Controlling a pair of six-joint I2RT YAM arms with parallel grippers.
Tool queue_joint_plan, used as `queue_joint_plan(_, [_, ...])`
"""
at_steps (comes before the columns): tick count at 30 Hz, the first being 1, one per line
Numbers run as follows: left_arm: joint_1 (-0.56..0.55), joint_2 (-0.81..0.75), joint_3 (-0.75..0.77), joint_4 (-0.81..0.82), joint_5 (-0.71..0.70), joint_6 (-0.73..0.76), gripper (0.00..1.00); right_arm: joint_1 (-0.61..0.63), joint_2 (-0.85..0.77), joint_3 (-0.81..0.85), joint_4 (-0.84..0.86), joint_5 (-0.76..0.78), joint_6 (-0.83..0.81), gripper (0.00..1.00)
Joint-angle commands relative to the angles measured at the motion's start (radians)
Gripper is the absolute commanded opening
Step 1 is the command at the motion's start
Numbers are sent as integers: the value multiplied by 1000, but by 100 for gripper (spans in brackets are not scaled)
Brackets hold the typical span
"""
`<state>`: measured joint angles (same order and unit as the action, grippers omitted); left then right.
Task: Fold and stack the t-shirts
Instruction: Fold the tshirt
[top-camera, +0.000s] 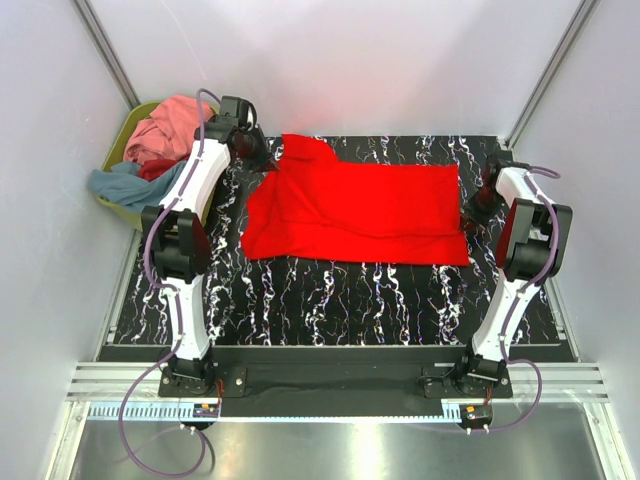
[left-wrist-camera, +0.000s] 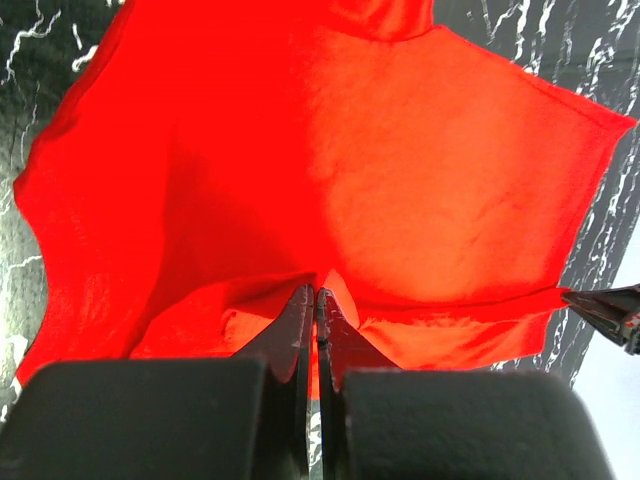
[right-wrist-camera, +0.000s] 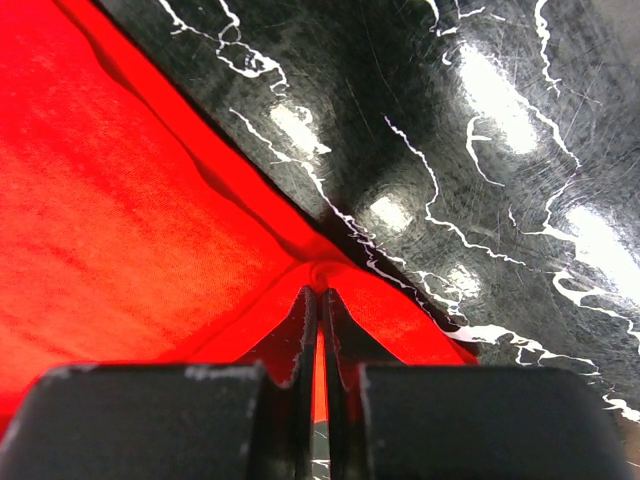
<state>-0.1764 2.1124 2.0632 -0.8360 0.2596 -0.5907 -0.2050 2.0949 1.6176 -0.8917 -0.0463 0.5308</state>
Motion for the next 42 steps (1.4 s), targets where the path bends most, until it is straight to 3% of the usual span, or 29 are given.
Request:
queue_joint_plan(1, [6, 1, 66, 34, 24, 15, 0, -5, 7, 42, -15, -1, -8, 1])
queue_joint_plan(17, [20, 64, 94, 38, 13, 12, 2, -13, 62, 106, -19, -10, -2, 4])
queue_joint_plan(19, [20, 83, 109, 40, 9, 51, 10, -17, 66, 123, -21, 2, -17, 19])
queue_joint_plan(20, [20, 87, 120, 37, 3, 108, 17, -22, 73, 149, -23, 2, -23, 24])
queue_joint_plan(21, [20, 81, 120, 34, -32, 132, 27, -27, 73, 163, -23, -1, -34, 35])
queue_joint_plan(23, [17, 55, 94, -11, -83, 184, 36, -27, 42, 171, -30, 11, -71, 45])
queue_joint_plan(27, [15, -162, -145, -17, -163, 200, 74, -27, -96, 67, -18, 5, -95, 65])
queue_joint_plan(32, [15, -427, -534, 9, -90, 164, 69, -27, -298, -137, 8, -87, -81, 82])
queue_joint_plan(35, [17, -518, -735, 50, -51, 102, 69, -27, -412, -319, 54, -188, -55, 85])
queue_joint_plan(37, [21, -584, -863, 81, -40, 53, 70, -27, -462, -410, 112, -239, -36, 86])
queue_joint_plan(42, [67, -635, -997, 139, -2, 9, 68, -28, -555, -605, 207, -288, -22, 79])
